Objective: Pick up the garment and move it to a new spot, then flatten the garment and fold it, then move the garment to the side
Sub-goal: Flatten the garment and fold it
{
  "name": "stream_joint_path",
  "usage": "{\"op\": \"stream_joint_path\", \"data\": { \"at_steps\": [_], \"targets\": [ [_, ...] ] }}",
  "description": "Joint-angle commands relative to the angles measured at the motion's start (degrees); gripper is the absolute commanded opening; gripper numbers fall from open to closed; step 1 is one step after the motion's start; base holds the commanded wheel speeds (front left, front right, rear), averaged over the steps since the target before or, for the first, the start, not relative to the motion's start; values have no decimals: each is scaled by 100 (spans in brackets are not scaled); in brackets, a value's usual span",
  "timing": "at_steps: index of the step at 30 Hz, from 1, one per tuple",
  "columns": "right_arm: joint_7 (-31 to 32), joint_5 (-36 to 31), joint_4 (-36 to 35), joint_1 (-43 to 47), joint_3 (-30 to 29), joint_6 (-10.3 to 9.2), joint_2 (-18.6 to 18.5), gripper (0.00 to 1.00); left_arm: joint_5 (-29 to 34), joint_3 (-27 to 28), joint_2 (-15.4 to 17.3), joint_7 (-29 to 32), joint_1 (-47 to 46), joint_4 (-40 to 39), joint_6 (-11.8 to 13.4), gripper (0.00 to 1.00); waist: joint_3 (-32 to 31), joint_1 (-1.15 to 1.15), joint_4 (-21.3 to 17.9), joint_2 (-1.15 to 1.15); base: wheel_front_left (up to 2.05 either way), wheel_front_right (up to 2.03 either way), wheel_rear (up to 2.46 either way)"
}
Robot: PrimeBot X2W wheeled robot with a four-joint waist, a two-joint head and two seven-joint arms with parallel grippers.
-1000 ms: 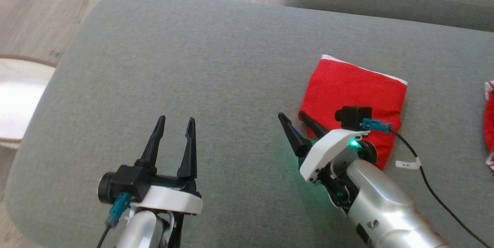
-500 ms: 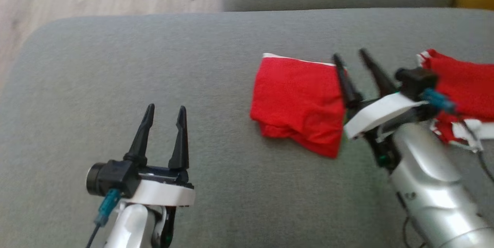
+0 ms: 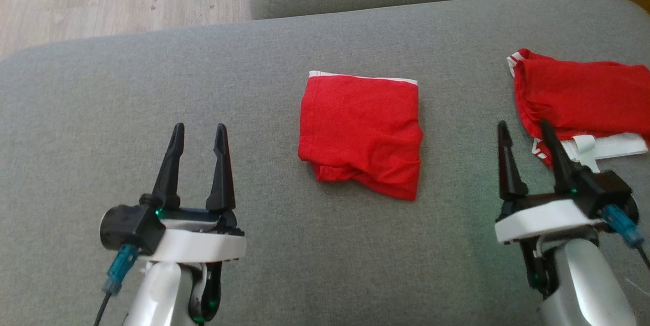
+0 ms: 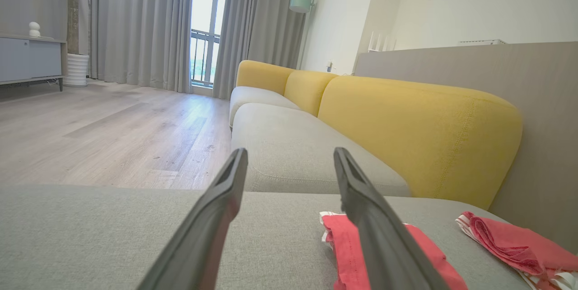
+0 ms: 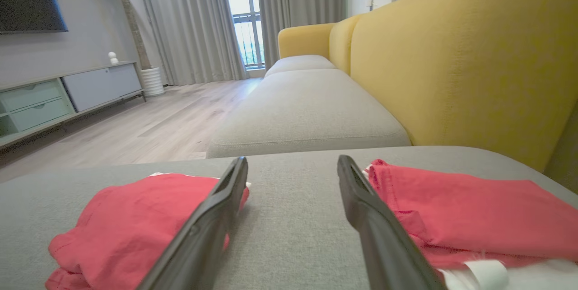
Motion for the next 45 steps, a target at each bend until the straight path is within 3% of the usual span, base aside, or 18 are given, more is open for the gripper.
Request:
{"op": "stream_joint_path", "data": {
  "at_steps": [1,10,19,31,43,44,45],
  "targets": [
    [-67,-30,-273,-78,52,-5,48,100,46,156,32,-29,-169,-154,-14,100,5,0,4,0,0,0,0],
    [-28,191,-472,92,96,-5,69,100,41,86,32,-29,-198,-128,-13,100,85,0,105,0,0,0,0],
    [288,237,-463,-244,-67,-5,70,100,76,-156,32,-29,-356,-150,-11,100,497,0,459,0,0,0,0],
    [1188,283,761,-957,-160,-5,70,100,-198,-654,31,-29,-613,-47,164,100,882,0,1218,0,0,0,0],
    [1843,571,1859,-1393,206,-5,71,100,-311,-700,31,-29,-704,-15,270,100,1023,0,1420,0,0,0,0],
    [1829,563,1899,-1420,230,-5,71,85,-312,-687,31,-29,-710,-15,274,100,1022,0,1414,0,0,0,0],
    [1802,550,1925,-1448,271,-5,71,24,-308,-673,31,-29,-712,-14,275,100,1013,0,1402,0,0,0,0]
  ]
}}
